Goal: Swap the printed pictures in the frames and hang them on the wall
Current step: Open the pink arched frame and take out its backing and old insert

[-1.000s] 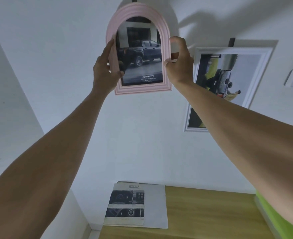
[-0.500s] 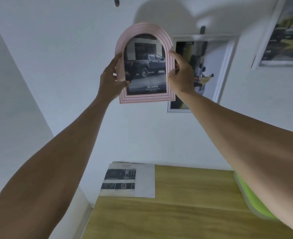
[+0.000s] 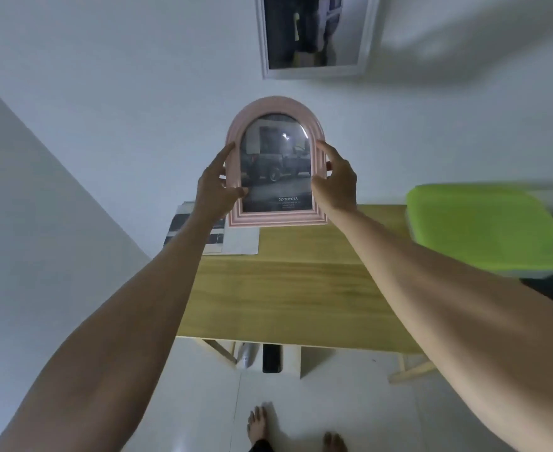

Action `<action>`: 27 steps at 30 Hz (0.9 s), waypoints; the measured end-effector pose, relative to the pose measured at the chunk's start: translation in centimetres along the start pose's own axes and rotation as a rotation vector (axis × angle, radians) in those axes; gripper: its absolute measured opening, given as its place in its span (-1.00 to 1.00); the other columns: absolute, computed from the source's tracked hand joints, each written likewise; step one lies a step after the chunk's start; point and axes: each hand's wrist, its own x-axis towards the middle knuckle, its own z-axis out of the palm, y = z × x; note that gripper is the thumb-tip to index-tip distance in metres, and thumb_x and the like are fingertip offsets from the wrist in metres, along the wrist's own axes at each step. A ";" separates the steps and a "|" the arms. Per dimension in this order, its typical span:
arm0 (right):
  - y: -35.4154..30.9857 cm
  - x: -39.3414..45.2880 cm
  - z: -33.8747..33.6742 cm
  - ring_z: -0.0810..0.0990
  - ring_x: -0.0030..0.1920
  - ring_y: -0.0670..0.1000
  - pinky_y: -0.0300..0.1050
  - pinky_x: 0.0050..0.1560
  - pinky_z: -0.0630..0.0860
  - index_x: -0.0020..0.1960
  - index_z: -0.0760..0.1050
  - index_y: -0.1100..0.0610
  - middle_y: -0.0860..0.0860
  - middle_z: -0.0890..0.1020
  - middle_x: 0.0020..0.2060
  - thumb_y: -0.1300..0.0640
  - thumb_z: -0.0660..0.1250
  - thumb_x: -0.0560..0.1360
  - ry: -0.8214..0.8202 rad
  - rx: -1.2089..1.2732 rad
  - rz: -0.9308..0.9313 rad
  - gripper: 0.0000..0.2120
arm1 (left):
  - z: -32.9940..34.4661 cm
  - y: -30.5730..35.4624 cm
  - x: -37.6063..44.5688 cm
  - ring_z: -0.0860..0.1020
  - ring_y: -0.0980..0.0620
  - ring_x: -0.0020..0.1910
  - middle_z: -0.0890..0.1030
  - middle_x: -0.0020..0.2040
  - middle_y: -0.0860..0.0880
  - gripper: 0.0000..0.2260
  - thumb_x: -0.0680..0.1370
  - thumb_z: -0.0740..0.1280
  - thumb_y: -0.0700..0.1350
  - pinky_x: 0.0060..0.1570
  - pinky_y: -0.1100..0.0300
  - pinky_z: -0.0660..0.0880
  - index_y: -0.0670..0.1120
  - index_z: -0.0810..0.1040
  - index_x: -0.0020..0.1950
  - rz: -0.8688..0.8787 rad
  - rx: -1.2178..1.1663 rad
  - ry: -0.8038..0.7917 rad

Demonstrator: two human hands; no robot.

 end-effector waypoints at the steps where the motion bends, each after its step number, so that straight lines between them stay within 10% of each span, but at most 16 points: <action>1: 1.8 -1.0 0.1 0.55 0.10 0.03 -0.10 0.12 0.55 0.47 0.39 -0.14 0.08 0.51 0.14 0.35 0.21 0.46 -0.009 0.002 0.043 -0.34 | 1.3 -1.1 -1.3 0.58 0.03 -0.06 0.59 0.10 0.06 -0.17 0.37 0.53 -0.33 -0.12 0.21 0.59 0.12 0.32 0.54 -0.049 -0.010 -0.023; 10: 13.2 -6.3 2.6 0.48 0.29 -0.04 -0.69 -0.05 0.31 0.47 0.44 -0.02 0.04 0.50 0.35 0.50 0.12 0.42 0.024 0.044 0.358 -0.27 | 9.3 -9.3 -9.2 0.62 -0.13 0.01 0.57 0.07 -0.13 -0.18 0.38 0.52 -0.38 -0.20 0.31 0.57 0.08 0.32 0.54 -0.365 -0.195 -0.226; 14: 15.1 -7.0 3.2 0.45 0.40 0.01 -0.36 0.29 0.33 0.44 0.48 -0.02 0.04 0.53 0.36 0.47 0.10 0.39 0.055 0.024 0.416 -0.28 | 10.0 -11.4 -10.8 0.64 -0.23 0.07 0.64 0.08 -0.26 -0.21 0.40 0.51 -0.39 -0.04 0.09 0.63 0.09 0.32 0.53 -0.471 -0.323 -0.323; 23: 15.9 -7.0 4.3 0.41 0.44 0.04 -0.48 0.22 0.34 0.52 0.37 0.01 0.03 0.45 0.44 0.40 0.18 0.48 0.046 -0.032 0.513 -0.35 | 9.5 -12.3 -10.7 0.59 -0.16 0.11 0.56 0.11 -0.15 -0.23 0.47 0.44 -0.40 0.10 -0.03 0.62 0.05 0.26 0.58 -0.509 -0.422 -0.402; 27: 13.1 -5.7 5.2 0.36 0.39 0.17 0.12 0.31 0.48 0.51 0.34 -0.07 0.13 0.42 0.36 0.08 0.34 0.55 0.042 -0.361 0.389 -0.46 | 9.2 -11.5 -9.9 0.54 -0.12 -0.02 0.51 0.05 -0.07 -0.26 0.49 0.44 -0.36 0.04 0.04 0.63 0.03 0.25 0.58 -0.430 -0.387 -0.359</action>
